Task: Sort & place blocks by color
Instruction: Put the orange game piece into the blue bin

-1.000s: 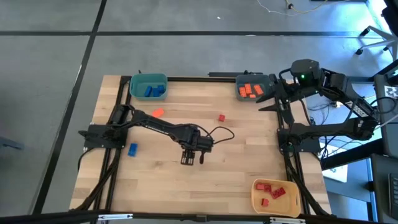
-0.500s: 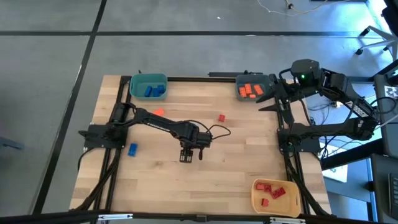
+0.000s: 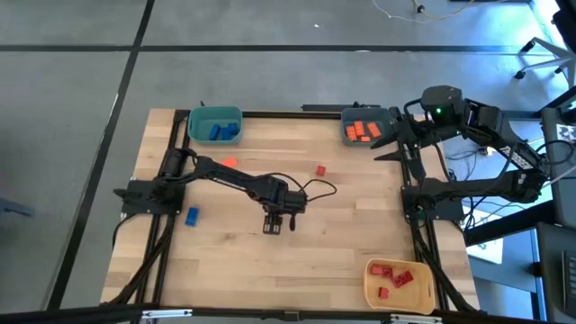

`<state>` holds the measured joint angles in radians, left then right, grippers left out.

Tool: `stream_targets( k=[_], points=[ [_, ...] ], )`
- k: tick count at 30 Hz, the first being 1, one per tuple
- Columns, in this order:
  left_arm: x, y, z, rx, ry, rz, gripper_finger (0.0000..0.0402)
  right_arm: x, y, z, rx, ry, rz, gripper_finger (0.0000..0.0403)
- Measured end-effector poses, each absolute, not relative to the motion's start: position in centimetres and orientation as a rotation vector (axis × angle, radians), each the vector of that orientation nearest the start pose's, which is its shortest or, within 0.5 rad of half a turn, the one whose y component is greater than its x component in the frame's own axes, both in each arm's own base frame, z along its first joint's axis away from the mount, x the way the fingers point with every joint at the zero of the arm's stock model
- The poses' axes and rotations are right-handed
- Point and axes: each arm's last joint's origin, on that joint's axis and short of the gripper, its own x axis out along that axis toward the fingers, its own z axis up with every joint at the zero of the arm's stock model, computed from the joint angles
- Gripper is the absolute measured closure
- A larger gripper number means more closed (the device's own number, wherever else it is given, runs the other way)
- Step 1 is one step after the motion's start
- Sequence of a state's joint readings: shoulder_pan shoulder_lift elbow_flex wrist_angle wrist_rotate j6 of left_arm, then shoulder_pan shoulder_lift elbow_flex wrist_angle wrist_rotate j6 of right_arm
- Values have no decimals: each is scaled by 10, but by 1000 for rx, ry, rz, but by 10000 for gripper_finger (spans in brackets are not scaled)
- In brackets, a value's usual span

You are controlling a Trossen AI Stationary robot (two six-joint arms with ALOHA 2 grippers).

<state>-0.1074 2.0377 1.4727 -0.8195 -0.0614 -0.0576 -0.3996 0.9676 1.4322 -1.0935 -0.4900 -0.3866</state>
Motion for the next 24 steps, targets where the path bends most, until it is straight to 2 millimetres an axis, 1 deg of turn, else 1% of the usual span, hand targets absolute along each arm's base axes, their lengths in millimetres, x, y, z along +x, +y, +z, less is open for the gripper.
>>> stream_targets(
  k=[12,17,21,24],
  points=[
    [396,-31,164,11,1366,39,185,132,-41,429,-94,540,191,254],
    [391,-32,148,-40,1361,18,185,132,-41,429,-88,541,190,254],
    [386,-32,142,-45,1365,24,185,132,-41,429,-89,541,190,254],
    [385,-34,141,-43,1368,25,185,132,-41,429,-89,541,190,254]
  ],
)
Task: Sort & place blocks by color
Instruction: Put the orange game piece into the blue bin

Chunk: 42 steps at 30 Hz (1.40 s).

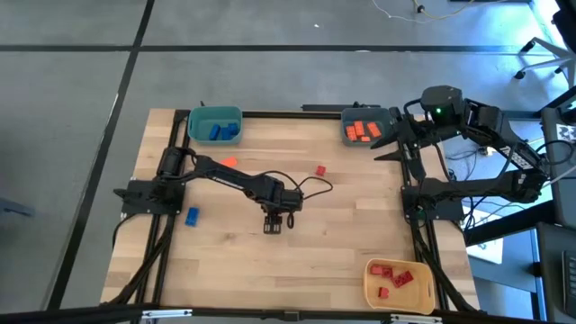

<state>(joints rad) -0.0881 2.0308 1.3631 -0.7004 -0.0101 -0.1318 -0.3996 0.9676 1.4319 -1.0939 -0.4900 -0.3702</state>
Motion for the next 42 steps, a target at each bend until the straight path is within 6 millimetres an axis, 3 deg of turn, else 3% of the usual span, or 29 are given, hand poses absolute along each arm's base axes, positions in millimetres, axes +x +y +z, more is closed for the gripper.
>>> stream_targets(
  k=[17,21,26,30,36,42],
  points=[
    [387,-39,139,-38,1335,43,188,132,-41,429,-88,541,190,254],
    [387,-39,139,-42,1335,45,212,132,-41,429,-88,541,190,254],
    [387,-39,139,-46,1336,42,269,132,-41,429,-88,541,189,254],
    [387,-39,139,-69,1335,60,273,132,-41,429,-89,541,190,254],
    [395,-35,152,-109,1316,82,273,132,-41,429,-105,540,194,254],
    [422,-22,199,-77,1168,59,273,131,-41,429,-85,549,191,254]
  ],
)
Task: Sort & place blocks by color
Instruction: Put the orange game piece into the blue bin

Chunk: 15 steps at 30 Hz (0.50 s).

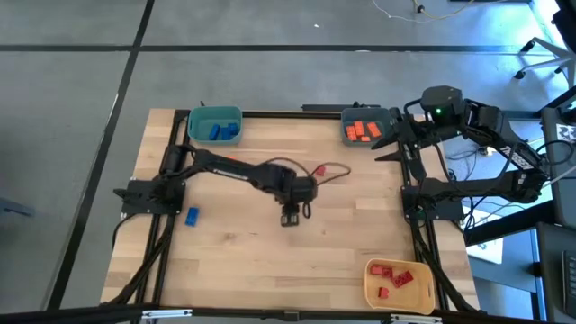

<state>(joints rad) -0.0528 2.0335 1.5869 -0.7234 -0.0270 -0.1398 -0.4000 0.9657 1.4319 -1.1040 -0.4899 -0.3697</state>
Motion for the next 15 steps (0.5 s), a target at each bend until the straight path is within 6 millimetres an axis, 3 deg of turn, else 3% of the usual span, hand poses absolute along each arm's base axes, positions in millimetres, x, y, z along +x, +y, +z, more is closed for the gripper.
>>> stream_targets(
  k=[7,15],
  points=[
    [442,12,267,-83,994,4,273,131,-41,428,-82,556,192,254],
    [446,57,345,-169,729,-113,273,132,-41,428,-140,554,210,254]
  ],
)
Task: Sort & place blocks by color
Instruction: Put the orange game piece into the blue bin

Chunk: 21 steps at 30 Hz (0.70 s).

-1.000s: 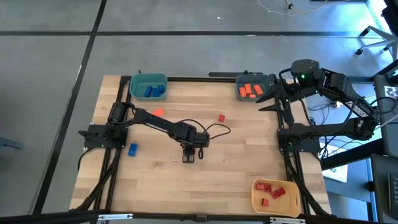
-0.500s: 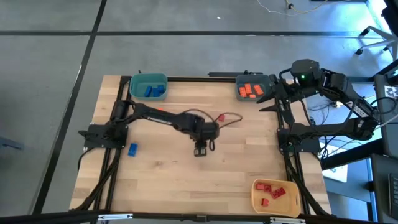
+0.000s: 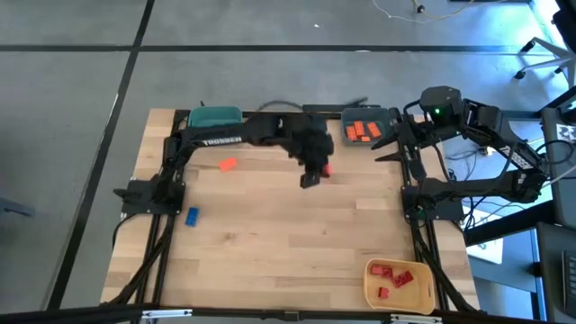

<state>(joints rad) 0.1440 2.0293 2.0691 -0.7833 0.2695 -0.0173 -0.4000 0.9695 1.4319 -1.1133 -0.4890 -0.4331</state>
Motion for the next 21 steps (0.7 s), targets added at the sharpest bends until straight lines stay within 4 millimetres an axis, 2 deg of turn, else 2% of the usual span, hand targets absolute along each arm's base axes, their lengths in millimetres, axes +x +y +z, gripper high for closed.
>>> stream_targets(
  k=[4,7,11,15,21],
  points=[
    [445,66,375,-205,594,-224,273,135,-42,428,-228,543,232,254],
    [447,67,385,-250,518,-296,273,142,-44,427,-290,529,254,254],
    [448,70,391,-305,459,-360,273,156,-44,425,-370,525,276,254],
    [448,73,392,-328,453,-356,273,177,-42,421,-437,531,292,254],
    [447,75,392,-387,462,-372,273,197,-37,415,-568,556,307,254]
  ],
)
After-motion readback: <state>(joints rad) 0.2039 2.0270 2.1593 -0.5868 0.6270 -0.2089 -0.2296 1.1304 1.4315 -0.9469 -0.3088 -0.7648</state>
